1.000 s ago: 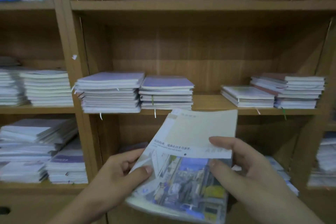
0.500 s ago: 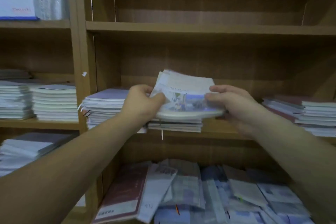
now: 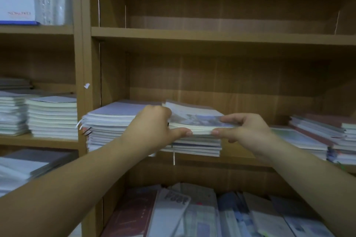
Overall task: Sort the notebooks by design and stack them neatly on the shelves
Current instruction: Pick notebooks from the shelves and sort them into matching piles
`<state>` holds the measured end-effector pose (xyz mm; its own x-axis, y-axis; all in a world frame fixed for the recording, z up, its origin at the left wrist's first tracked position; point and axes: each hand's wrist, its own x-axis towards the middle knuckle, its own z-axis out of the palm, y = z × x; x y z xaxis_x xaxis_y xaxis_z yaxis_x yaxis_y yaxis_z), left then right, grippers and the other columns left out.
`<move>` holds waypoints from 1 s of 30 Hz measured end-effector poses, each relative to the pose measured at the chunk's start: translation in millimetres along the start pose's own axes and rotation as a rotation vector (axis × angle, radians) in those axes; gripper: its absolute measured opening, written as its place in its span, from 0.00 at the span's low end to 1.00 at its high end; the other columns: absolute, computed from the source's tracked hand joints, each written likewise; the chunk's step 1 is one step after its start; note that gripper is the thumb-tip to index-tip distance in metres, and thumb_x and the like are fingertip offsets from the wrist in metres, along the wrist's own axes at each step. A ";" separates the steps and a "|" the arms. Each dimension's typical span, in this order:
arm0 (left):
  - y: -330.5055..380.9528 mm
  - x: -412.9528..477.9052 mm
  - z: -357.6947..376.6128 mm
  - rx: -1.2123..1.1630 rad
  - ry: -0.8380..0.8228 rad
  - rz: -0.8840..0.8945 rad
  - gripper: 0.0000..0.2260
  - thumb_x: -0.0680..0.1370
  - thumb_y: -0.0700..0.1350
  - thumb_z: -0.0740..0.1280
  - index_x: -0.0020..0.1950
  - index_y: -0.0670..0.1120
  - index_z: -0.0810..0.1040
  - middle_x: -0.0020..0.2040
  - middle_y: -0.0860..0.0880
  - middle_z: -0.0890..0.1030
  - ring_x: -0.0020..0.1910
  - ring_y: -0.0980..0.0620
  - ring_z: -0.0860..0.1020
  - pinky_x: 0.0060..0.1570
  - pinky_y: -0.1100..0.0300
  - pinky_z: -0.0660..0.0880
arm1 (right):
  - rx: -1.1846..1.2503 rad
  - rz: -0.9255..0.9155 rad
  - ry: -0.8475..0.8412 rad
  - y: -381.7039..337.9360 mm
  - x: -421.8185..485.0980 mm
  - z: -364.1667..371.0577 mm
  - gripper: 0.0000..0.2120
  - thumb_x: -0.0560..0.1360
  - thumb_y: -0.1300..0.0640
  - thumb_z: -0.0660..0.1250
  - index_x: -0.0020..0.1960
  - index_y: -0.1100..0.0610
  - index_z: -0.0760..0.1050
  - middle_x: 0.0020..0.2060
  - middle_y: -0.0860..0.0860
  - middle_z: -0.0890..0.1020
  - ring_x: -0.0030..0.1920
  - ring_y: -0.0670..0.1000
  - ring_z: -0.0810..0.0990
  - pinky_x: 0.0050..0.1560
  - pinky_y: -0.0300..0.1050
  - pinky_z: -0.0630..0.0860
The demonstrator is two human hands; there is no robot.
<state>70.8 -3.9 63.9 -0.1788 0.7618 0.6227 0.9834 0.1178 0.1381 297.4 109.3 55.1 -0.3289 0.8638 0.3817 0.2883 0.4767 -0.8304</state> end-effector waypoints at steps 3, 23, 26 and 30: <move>9.4 5.4 6.5 0.161 0.026 0.012 0.25 0.73 0.74 0.63 0.44 0.51 0.76 0.39 0.52 0.74 0.42 0.50 0.76 0.35 0.55 0.71 | 0.005 -0.009 0.084 4.6 4.0 7.5 0.28 0.62 0.48 0.84 0.60 0.50 0.82 0.54 0.43 0.79 0.54 0.50 0.81 0.53 0.48 0.81; -56.6 -119.5 144.9 -0.186 -0.086 0.045 0.08 0.77 0.56 0.66 0.43 0.54 0.78 0.36 0.57 0.78 0.36 0.58 0.77 0.35 0.56 0.76 | -0.368 -0.485 0.388 58.6 -48.2 50.7 0.18 0.79 0.48 0.67 0.67 0.50 0.76 0.54 0.46 0.76 0.56 0.49 0.76 0.53 0.45 0.73; -82.3 -159.0 204.2 -0.201 -0.319 -0.174 0.12 0.76 0.59 0.68 0.44 0.50 0.78 0.40 0.53 0.79 0.44 0.54 0.80 0.41 0.60 0.73 | -0.320 -0.406 0.062 102.7 -83.8 106.1 0.11 0.78 0.48 0.68 0.60 0.47 0.79 0.50 0.40 0.75 0.53 0.42 0.76 0.50 0.43 0.77; -98.0 -193.1 246.0 -0.216 -0.488 -0.331 0.31 0.71 0.62 0.72 0.71 0.52 0.74 0.68 0.49 0.74 0.61 0.48 0.77 0.60 0.55 0.75 | -0.346 -0.111 -0.341 162.1 -96.3 161.5 0.16 0.80 0.43 0.67 0.66 0.46 0.78 0.61 0.39 0.76 0.63 0.42 0.75 0.64 0.46 0.75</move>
<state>16.8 -5.8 -259.3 -0.3876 0.9159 0.1043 0.8404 0.3046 0.4482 230.6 77.0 -181.8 -0.6330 0.7299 0.2580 0.4971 0.6388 -0.5873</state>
